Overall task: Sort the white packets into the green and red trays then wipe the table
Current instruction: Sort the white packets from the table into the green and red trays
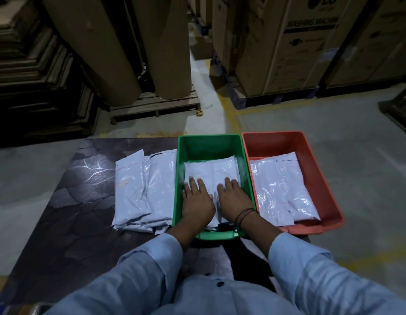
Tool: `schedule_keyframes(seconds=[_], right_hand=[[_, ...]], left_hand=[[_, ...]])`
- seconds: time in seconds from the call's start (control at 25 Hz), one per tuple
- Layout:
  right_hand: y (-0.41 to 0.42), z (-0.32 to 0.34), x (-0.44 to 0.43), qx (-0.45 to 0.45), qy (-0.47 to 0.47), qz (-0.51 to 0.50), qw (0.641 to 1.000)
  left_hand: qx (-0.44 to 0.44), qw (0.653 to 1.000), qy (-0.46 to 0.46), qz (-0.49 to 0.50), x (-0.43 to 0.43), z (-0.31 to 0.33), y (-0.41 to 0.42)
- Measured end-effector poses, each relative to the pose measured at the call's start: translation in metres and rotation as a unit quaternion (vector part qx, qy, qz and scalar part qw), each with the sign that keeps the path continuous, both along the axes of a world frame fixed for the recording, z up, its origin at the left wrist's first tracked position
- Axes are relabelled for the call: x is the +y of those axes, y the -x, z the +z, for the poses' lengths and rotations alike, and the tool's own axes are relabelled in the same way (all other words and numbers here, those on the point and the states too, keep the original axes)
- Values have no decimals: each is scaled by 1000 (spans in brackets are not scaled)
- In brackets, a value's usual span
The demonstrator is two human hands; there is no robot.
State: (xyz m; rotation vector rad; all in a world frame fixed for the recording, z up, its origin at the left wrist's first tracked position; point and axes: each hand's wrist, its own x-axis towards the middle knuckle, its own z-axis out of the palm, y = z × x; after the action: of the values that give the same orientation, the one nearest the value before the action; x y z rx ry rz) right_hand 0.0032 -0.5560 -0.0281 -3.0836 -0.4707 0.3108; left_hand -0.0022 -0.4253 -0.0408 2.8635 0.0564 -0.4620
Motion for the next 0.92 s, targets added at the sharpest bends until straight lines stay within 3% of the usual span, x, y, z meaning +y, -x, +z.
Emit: schedule_keyframes(seconds=[0.32, 0.68, 0.92], right_hand=[[4, 12, -1, -3, -8, 10, 1000], [8, 28, 17, -60, -113, 18, 992], [2, 44, 68, -130, -204, 27, 970]], left_hand=[[-11, 1000, 11, -12, 2, 13, 1], [-207, 973, 96, 31, 21, 60, 33], [-320, 935, 68, 137, 110, 69, 40]])
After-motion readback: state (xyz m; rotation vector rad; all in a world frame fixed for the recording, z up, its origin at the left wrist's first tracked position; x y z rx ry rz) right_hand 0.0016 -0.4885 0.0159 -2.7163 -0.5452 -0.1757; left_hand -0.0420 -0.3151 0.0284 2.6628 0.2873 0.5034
